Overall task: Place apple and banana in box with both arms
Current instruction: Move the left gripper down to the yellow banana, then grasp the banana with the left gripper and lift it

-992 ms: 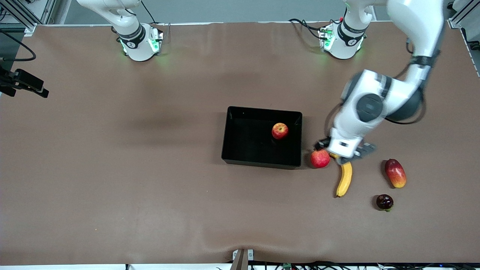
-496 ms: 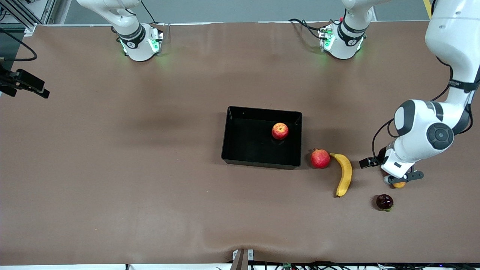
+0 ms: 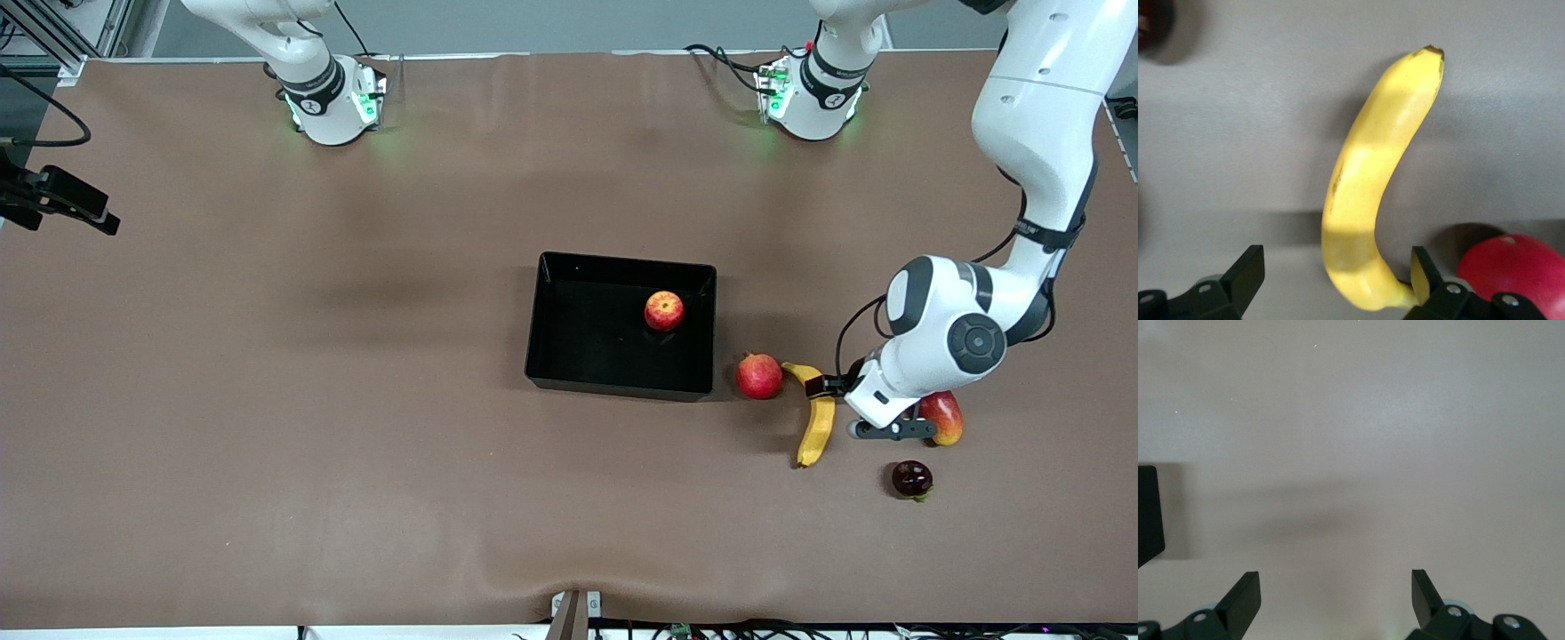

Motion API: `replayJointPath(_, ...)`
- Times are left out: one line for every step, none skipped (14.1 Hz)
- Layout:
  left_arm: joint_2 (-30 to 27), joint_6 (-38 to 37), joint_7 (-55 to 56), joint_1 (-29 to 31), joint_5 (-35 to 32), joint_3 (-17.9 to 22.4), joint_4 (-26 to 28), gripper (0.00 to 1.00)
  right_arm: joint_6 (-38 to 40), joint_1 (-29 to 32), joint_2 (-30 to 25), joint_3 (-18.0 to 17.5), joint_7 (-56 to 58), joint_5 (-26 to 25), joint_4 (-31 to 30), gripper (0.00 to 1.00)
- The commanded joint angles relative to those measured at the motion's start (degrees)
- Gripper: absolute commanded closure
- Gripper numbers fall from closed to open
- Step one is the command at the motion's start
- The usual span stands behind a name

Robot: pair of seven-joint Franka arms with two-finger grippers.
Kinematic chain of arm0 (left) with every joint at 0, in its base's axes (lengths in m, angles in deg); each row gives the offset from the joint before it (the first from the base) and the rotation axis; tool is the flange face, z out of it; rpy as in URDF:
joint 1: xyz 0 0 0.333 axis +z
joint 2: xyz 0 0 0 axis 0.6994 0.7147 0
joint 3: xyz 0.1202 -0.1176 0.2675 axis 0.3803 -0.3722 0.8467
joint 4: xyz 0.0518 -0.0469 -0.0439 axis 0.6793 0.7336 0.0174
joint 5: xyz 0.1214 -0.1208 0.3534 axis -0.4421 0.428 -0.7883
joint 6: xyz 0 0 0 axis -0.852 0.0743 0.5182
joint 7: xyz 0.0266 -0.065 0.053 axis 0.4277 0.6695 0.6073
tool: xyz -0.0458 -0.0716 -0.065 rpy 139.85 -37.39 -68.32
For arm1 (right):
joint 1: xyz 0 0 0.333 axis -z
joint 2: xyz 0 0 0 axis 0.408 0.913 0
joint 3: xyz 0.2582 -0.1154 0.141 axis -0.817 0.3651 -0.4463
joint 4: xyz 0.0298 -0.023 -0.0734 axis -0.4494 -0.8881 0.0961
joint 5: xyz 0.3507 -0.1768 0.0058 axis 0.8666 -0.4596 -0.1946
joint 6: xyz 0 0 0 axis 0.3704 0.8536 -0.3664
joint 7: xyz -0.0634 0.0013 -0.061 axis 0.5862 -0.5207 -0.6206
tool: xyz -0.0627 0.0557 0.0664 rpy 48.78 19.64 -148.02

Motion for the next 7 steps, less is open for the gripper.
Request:
replayJointPath(3.5, 0.4, -1.0, 0.1, -1.2, -0.2, -3.0, 0.30, -0.2, -0.9, 1.0, 0.1, -0.9, 0.0, 1.2, 0.00)
replayJointPath(3.9, 0.5, -1.0, 0.1, -1.2, -0.2, -3.0, 0.43, -0.2, -0.8, 1.0, 0.1, -0.9, 0.0, 1.2, 0.00)
replayJointPath(3.7, 0.5, -1.0, 0.2, -1.1, -0.2, -3.0, 0.72, -0.2, -0.8, 1.0, 0.1, -0.9, 0.1, 1.2, 0.00)
replayJointPath(3.1, 0.3, -0.1, 0.9, -1.0, -0.2, -2.9, 1.00, -0.2, -0.7, 1.0, 0.1, -0.9, 0.1, 1.2, 0.00)
replayJointPath(1.8, 0.0, -0.3, 1.2, -1.0, -0.2, -2.9, 1.00, -0.2, -0.7, 1.0, 0.1, -0.8, 0.1, 1.2, 0.00)
replayJointPath(0.2, -0.7, -0.5, 1.5, -0.9, -0.2, -2.6, 1.00, -0.2, -0.5, 1.0, 0.1, -0.8, 0.0, 1.2, 0.00)
replayJointPath(-1.4, -2.7, -0.8, 2.2, -1.0, -0.2, -2.6, 1.00, -0.2, -0.4, 1.0, 0.1, -0.7, 0.0, 1.2, 0.00)
